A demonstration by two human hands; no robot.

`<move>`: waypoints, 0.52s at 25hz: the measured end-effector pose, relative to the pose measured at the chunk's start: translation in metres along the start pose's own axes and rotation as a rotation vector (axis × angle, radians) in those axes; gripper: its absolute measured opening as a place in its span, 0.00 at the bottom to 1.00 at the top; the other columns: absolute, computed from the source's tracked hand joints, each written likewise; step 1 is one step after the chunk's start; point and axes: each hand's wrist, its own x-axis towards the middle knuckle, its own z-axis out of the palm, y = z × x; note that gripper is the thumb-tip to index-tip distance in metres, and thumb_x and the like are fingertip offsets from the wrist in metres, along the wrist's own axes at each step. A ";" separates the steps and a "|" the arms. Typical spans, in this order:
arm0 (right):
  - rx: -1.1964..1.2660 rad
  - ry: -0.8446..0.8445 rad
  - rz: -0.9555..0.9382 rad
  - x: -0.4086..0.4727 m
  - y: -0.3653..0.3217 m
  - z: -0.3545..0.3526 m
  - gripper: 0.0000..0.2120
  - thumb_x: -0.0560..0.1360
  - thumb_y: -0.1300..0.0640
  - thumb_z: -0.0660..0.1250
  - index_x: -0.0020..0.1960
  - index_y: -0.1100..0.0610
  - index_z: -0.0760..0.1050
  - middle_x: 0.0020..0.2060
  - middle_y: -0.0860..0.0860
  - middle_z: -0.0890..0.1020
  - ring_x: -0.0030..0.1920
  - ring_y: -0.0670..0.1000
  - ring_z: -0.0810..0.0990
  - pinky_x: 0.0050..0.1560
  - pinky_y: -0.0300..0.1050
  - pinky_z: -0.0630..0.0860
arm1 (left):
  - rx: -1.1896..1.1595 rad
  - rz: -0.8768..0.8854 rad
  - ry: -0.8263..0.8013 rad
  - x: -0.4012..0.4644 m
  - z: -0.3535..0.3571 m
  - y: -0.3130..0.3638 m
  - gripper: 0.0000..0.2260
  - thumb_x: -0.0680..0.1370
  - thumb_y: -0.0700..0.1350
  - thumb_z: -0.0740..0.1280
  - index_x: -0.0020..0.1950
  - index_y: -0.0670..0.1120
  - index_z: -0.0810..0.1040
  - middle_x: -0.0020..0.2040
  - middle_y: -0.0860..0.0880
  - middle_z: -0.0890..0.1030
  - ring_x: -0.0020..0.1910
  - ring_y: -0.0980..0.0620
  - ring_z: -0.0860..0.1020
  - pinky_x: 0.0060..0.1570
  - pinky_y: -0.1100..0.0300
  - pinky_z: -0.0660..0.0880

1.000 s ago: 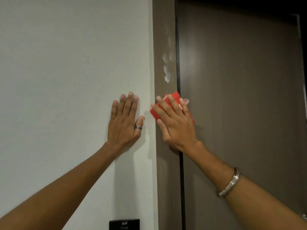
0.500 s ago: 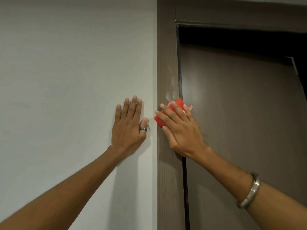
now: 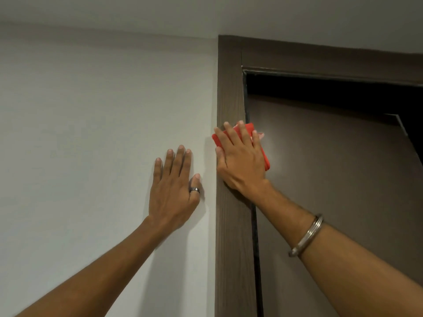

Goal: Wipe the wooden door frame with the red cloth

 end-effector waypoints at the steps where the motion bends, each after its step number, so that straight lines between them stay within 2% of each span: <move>1: -0.013 0.000 -0.003 0.013 0.000 0.000 0.27 0.86 0.44 0.50 0.84 0.49 0.55 0.84 0.52 0.58 0.85 0.60 0.50 0.84 0.66 0.45 | -0.008 0.002 0.006 0.001 0.000 -0.001 0.31 0.84 0.58 0.43 0.85 0.49 0.39 0.86 0.49 0.37 0.84 0.50 0.34 0.84 0.45 0.37; 9: -0.031 -0.028 0.042 0.129 0.019 -0.016 0.27 0.86 0.43 0.49 0.83 0.49 0.54 0.85 0.54 0.55 0.85 0.63 0.48 0.81 0.73 0.48 | -0.028 0.024 0.029 -0.001 0.004 -0.004 0.31 0.84 0.58 0.43 0.84 0.50 0.38 0.85 0.51 0.36 0.83 0.52 0.33 0.83 0.48 0.33; 13: 0.017 -0.032 0.083 0.130 0.017 -0.015 0.29 0.86 0.42 0.49 0.84 0.48 0.50 0.86 0.54 0.49 0.85 0.64 0.44 0.81 0.73 0.51 | -0.054 0.020 0.016 0.000 0.000 -0.004 0.31 0.83 0.59 0.41 0.84 0.51 0.38 0.85 0.51 0.37 0.84 0.51 0.34 0.84 0.46 0.37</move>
